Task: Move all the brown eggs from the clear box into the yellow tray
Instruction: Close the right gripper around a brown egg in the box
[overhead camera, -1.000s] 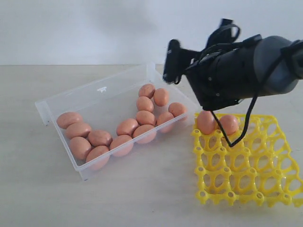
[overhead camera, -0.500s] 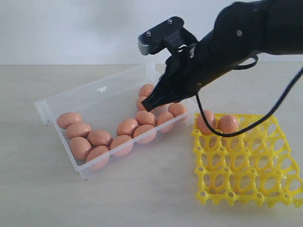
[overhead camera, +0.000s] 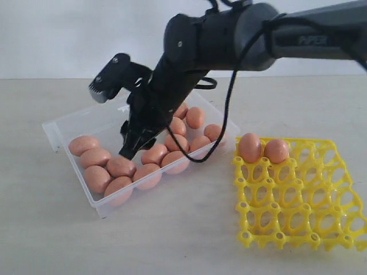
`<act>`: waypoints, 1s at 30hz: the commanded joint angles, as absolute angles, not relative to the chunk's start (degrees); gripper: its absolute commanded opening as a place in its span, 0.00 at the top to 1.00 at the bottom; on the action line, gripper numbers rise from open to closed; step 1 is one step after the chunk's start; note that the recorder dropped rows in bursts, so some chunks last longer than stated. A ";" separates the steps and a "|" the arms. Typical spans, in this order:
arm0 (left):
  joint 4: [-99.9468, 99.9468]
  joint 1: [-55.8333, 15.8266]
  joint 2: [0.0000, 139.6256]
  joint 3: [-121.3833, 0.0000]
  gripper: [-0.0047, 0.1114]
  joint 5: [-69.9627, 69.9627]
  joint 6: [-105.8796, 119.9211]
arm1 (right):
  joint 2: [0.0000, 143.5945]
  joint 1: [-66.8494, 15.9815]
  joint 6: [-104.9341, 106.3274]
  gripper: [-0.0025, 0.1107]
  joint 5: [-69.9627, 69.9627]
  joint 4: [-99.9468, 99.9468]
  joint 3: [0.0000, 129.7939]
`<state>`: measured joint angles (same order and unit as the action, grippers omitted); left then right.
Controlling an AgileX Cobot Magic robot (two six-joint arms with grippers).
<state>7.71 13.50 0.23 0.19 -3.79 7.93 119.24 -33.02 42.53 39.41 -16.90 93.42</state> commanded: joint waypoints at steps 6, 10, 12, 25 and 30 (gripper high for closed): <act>7.70 13.45 0.00 0.00 0.92 -3.01 8.07 | 125.64 -37.54 41.43 0.54 36.10 -11.81 97.55; 7.70 13.45 0.00 0.00 0.92 -3.01 8.07 | 126.46 -37.80 41.69 0.54 33.82 -11.40 97.78; 7.70 13.45 0.00 0.00 0.92 -3.01 8.07 | 127.15 -37.80 42.07 0.54 32.20 -10.69 97.90; 7.70 13.45 0.00 0.00 0.92 -3.01 8.07 | 129.87 -37.80 42.07 0.54 31.79 -9.50 97.90; 7.70 13.45 0.00 0.00 0.92 -3.01 8.07 | 130.91 -37.80 42.07 0.54 30.97 -8.70 97.90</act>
